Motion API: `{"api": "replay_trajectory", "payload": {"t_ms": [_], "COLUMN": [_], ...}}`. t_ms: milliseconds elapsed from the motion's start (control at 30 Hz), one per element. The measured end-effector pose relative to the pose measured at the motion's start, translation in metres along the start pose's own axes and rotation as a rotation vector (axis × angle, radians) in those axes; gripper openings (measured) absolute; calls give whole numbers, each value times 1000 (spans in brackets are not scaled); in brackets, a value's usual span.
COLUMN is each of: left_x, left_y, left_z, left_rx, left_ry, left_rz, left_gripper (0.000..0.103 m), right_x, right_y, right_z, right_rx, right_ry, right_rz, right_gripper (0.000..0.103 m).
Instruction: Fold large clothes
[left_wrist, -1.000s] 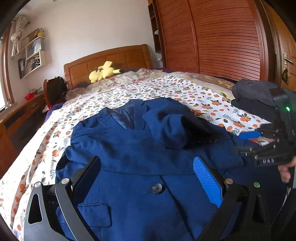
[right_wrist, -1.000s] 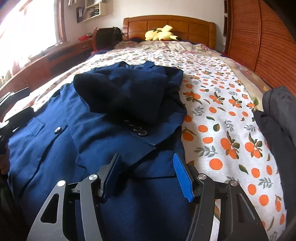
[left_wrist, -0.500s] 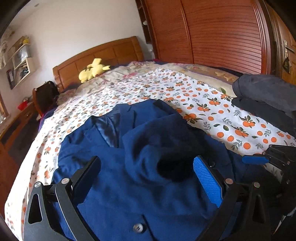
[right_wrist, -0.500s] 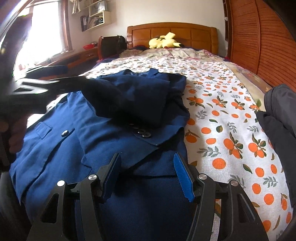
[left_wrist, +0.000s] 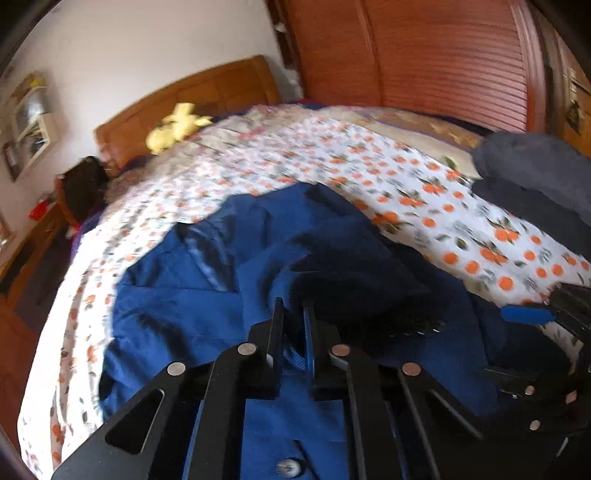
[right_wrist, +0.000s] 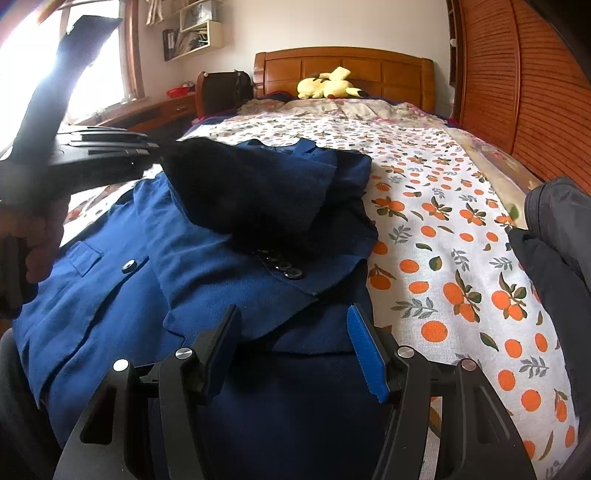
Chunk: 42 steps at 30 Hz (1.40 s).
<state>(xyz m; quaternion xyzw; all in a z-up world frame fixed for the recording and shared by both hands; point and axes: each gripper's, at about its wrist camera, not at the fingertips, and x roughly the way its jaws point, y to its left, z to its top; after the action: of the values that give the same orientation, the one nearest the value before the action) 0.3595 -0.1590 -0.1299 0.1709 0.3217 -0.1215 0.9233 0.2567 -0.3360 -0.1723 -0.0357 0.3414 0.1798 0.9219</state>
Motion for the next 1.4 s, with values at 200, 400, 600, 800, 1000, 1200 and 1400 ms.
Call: {"api": "replay_trajectory", "payload": {"t_ms": [200,400,600,800,1000,1200,1400], "left_x": [2,18,-2,-26,-18,20,50], "left_y": [40,61,67,55,27,12,1], "left_z": [-21,-59,-71,-49,-11,14,28], "left_rx": [-117,-140,-146,-109,-44,-40,-32], "left_ry": [4,79,51,-8,-25,45,93], "left_rz": [73,88,90,64,31,-19,-22], "left_gripper": [7,12,38,53,59,60,62], "right_x": [0,0,-9,-20,-24,-26,-26], "right_y": [0,0,0,0,-1,-5,-11], "right_z": [0,1,6,14,18,17,15], "right_rx": [0,-8,-5,6,15,14,20], "right_ry": [0,0,-31,-72,-92,-93,-90], "right_rz": [2,-4,-3,6,1,-6,-2], "right_gripper": [57,57,57,60,64,64,64]}}
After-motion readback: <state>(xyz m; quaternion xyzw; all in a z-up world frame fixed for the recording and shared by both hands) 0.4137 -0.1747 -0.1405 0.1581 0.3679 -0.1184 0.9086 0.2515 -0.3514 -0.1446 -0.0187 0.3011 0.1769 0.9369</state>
